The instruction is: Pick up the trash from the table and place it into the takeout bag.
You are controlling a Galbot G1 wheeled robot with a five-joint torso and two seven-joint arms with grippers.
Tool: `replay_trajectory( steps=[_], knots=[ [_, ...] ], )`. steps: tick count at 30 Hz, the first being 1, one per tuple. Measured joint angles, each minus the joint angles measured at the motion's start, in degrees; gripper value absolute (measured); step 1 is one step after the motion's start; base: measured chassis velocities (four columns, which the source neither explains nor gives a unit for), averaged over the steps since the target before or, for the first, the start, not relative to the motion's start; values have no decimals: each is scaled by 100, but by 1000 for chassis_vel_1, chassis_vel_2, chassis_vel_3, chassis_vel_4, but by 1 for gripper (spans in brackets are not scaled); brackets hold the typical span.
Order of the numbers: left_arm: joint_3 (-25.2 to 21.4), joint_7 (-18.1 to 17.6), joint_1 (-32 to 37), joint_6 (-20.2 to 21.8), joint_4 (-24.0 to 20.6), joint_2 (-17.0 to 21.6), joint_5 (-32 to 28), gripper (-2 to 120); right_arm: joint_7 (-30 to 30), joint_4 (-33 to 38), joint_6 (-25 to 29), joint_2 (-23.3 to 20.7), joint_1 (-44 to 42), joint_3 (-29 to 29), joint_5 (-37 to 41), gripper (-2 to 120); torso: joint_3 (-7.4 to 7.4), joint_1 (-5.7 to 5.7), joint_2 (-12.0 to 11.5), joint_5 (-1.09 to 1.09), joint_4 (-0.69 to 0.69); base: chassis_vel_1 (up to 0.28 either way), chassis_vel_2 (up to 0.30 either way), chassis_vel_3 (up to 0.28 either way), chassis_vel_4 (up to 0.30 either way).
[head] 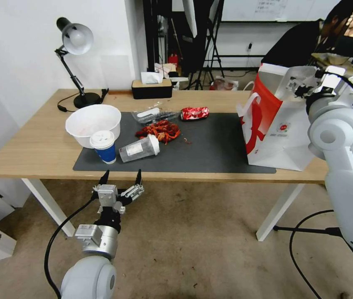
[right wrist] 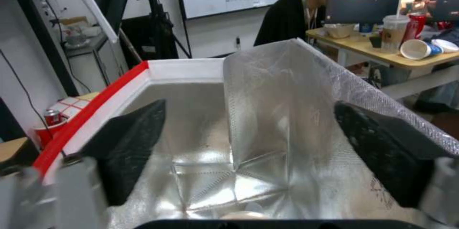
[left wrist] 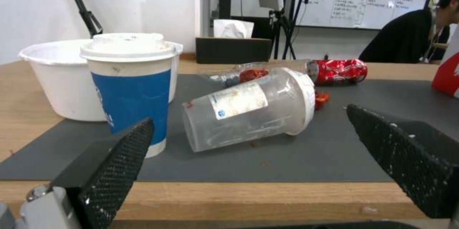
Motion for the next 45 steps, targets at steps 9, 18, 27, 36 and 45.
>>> replay_trajectory(
  steps=[9,18,27,36,45],
  knots=[
    [-3,0,-9,-2,-2,19,1,100,-1605,328,2284,-34,-273,-8,346,100,0,0,0,-1,0,0,0,0,0],
    [-15,-1,-8,-19,2,48,-8,100,-2963,884,3281,-150,-1602,-250,-878,100,0,0,0,1,-1,0,0,0,0],
    [-18,-3,-6,-57,40,46,-9,100,-3231,1420,4001,86,-3300,-328,-2727,100,0,0,0,1,1,0,0,0,0],
    [-22,-7,-6,-88,63,54,-13,100,-2830,1352,4721,659,-4882,-359,-3989,100,0,0,0,-1,0,0,0,0,0],
    [-21,-11,-9,-100,78,63,-17,100,-2462,815,5306,952,-5595,-560,-4266,100,0,0,0,0,1,0,0,0,0]
  ],
)
